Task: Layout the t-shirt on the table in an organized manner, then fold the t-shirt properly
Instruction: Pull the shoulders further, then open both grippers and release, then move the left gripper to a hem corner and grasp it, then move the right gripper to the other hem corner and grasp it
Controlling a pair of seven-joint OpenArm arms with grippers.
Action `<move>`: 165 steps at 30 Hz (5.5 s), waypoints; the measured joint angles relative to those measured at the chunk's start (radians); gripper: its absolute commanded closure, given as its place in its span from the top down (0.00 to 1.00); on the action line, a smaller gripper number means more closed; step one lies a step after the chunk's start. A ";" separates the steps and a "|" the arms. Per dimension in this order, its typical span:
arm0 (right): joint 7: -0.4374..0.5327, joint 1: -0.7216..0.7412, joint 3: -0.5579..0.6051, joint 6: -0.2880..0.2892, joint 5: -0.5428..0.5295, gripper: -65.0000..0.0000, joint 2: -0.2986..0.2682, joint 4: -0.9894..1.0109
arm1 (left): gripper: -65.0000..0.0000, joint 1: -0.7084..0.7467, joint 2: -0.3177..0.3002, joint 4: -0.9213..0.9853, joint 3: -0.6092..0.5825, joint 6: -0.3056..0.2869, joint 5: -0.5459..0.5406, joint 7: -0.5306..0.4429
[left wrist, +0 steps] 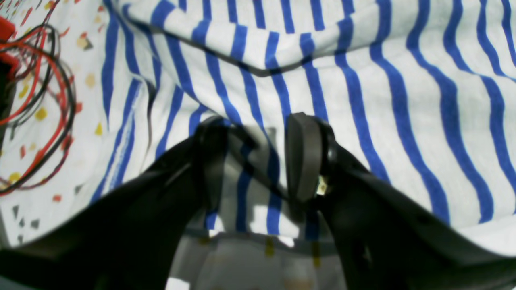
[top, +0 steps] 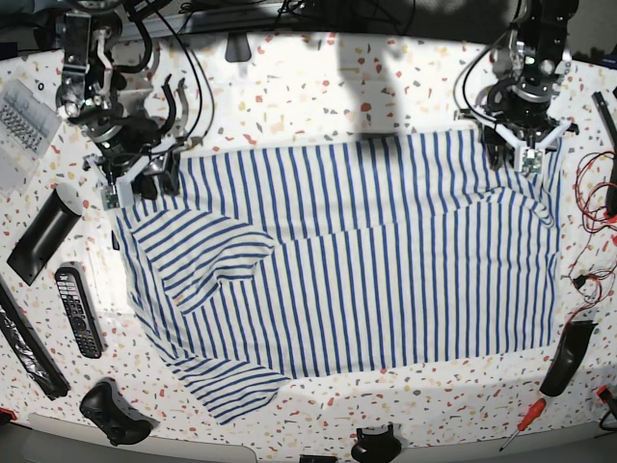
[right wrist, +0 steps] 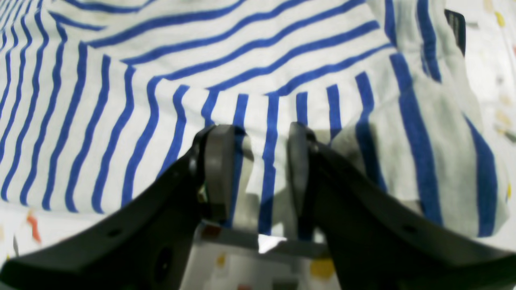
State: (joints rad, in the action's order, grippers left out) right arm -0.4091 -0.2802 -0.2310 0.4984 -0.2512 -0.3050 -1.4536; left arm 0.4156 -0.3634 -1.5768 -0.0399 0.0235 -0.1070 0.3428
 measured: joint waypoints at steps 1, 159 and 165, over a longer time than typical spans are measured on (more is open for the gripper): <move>-0.004 -0.016 0.000 0.000 0.000 0.34 0.000 -0.012 | 0.37 0.009 0.000 -0.008 0.000 0.000 0.000 0.002; -0.255 0.561 -0.256 0.027 -0.067 0.51 0.006 0.089 | 0.00 -0.942 -0.071 1.006 -0.007 -0.400 -0.362 -0.006; -0.124 0.814 -0.184 0.144 0.054 0.51 -0.050 0.550 | 0.00 -0.942 -0.072 1.006 -0.007 -0.402 -0.362 -0.006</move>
State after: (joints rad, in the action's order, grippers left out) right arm -0.5327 0.5335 -0.4152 0.6422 -0.1970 -0.3550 -0.9031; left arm -0.5262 -0.4351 -0.5709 -0.0467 -0.3782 -0.4690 0.3370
